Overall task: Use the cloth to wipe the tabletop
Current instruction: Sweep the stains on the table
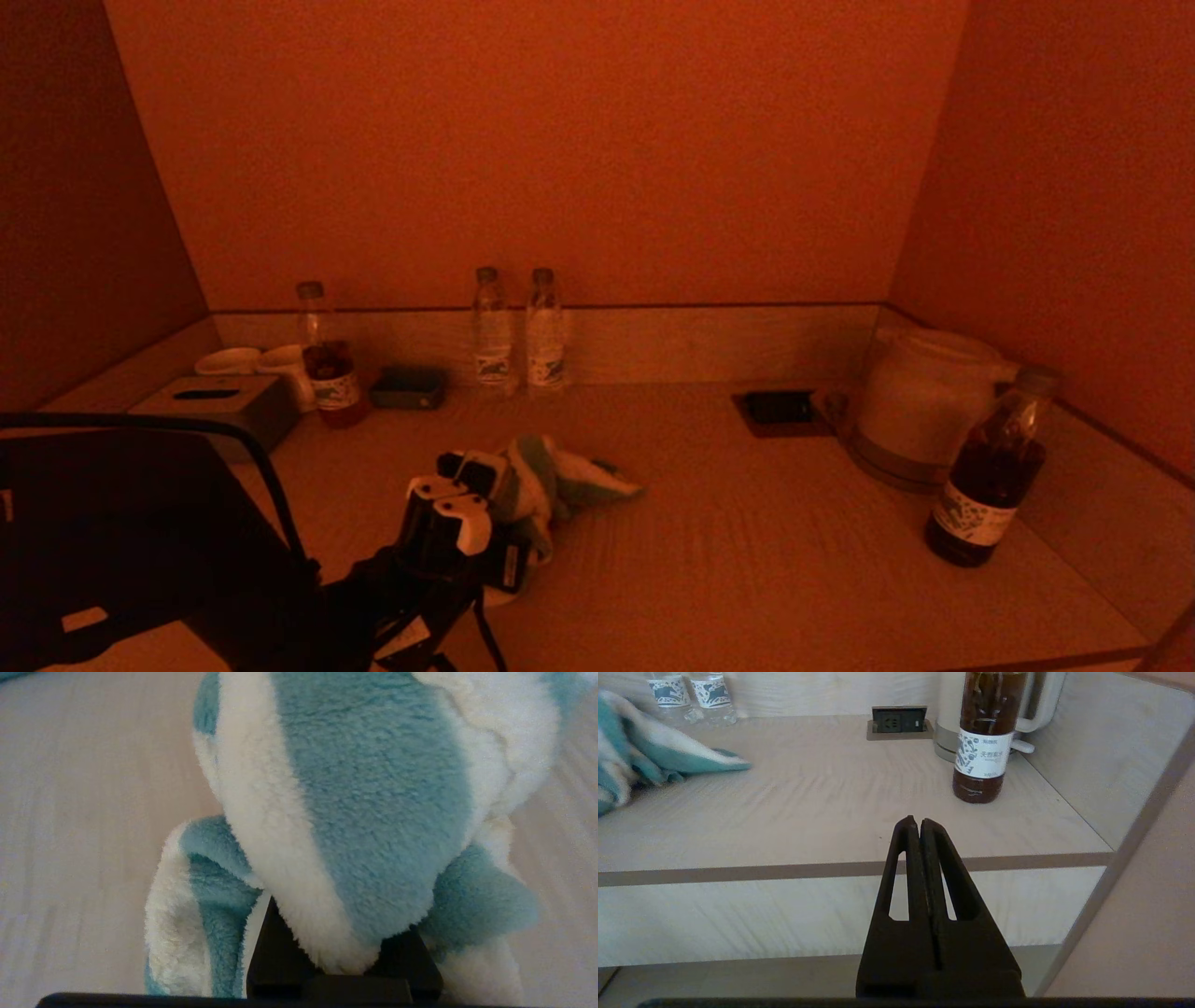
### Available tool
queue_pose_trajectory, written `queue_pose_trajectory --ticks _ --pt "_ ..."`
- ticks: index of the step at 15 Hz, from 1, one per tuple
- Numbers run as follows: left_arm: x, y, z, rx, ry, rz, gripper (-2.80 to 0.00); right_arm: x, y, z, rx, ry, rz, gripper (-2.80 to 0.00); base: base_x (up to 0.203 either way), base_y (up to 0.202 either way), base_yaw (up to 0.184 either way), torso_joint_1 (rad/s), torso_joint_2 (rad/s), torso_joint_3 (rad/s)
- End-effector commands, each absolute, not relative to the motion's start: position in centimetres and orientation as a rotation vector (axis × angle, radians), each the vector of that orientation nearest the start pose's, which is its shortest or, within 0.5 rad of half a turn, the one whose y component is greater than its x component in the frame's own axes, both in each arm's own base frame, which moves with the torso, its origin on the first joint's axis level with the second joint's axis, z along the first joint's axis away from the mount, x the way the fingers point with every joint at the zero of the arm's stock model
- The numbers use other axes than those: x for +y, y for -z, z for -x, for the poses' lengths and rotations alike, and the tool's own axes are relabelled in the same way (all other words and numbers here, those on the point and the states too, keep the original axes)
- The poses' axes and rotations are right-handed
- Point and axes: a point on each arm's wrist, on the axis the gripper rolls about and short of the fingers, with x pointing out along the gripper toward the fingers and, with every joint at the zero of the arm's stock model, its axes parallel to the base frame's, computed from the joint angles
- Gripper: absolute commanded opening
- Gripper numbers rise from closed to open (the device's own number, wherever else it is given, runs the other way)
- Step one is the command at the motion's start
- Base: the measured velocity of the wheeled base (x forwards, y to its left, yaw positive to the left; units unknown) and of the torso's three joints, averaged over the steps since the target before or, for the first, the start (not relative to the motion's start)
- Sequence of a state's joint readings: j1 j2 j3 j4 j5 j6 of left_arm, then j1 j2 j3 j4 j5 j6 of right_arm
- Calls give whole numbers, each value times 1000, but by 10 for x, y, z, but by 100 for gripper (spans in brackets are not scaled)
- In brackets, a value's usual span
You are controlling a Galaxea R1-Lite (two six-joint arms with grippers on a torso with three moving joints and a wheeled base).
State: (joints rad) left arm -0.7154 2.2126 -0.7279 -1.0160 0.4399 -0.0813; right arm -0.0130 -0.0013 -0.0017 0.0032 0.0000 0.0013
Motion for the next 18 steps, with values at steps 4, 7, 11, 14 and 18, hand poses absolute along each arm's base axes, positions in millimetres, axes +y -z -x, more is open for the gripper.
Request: queue_pose_trajectory --ticks 4,7,11,14,18 --pt "-167 -10 -298 418 119 -205 -280 0 -76 23 2 12 -2 -280 0 0 0 0 0 0" --pt "-122 -2 -321 390 24 -207 -280 0 -76 23 2 12 -2 -280 0 0 0 0 0 0" --pt "-113 -1 -336 367 17 -210 -280 0 -76 23 1 12 -2 -280 0 0 0 0 0 0" --pt "-114 -7 -369 325 10 -195 -280 0 -76 23 2 12 -2 -280 0 0 0 0 0 0" --pt "-137 -13 -396 275 39 -180 -280 0 -76 23 2 12 -2 -280 0 0 0 0 0 0"
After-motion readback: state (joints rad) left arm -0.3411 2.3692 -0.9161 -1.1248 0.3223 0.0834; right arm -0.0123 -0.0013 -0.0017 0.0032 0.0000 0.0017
